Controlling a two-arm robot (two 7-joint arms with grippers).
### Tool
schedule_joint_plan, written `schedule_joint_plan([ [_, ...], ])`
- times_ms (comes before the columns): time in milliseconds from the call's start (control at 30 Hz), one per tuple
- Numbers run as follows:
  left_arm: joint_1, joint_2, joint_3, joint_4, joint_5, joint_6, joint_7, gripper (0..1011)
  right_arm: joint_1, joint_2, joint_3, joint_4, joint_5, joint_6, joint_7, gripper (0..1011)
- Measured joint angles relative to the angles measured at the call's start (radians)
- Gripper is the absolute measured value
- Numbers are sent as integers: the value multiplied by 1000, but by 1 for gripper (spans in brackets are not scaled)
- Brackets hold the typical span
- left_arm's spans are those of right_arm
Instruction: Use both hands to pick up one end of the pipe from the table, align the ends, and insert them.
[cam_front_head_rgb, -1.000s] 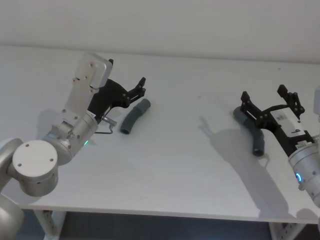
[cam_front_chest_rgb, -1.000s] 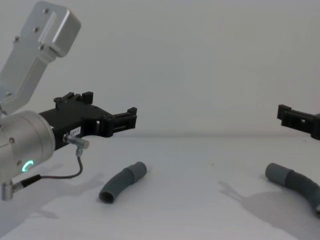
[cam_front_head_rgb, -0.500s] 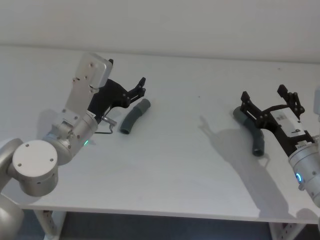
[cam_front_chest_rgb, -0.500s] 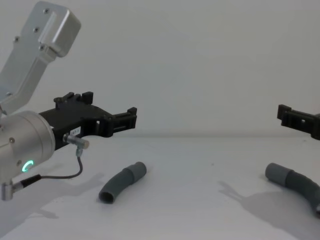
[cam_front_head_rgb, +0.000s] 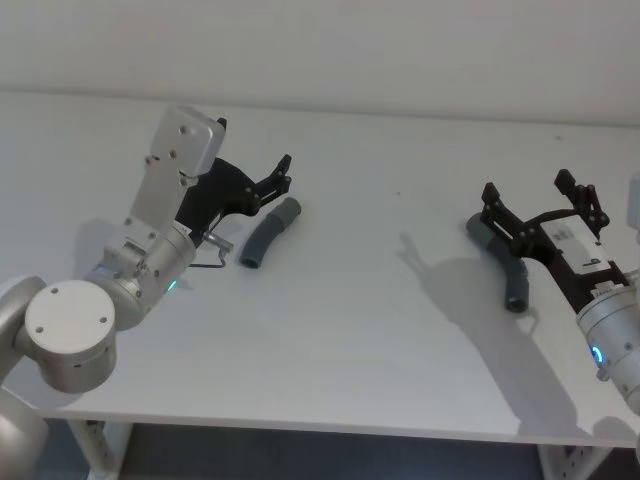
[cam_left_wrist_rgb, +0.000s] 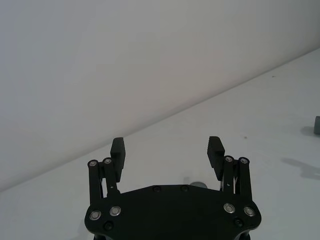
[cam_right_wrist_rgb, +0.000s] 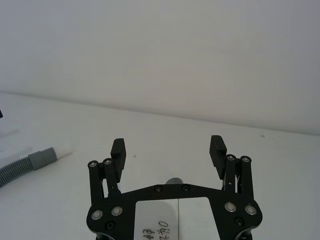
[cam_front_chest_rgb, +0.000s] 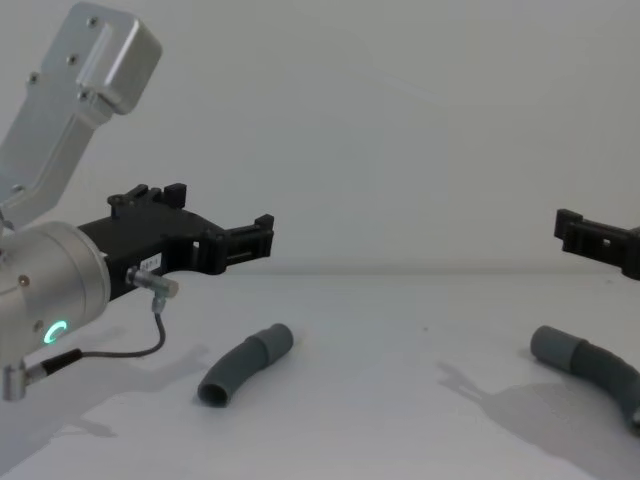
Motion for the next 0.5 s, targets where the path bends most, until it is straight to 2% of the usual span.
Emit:
schedule_joint_plan([
  [300,-1,-1,0,0,-2,9,-5,1001,0,0,0,0,0,0,0,1001],
  [500,-7,-3,0,-9,-21,59,-28,1001,0,0,0,0,0,0,0,1001],
])
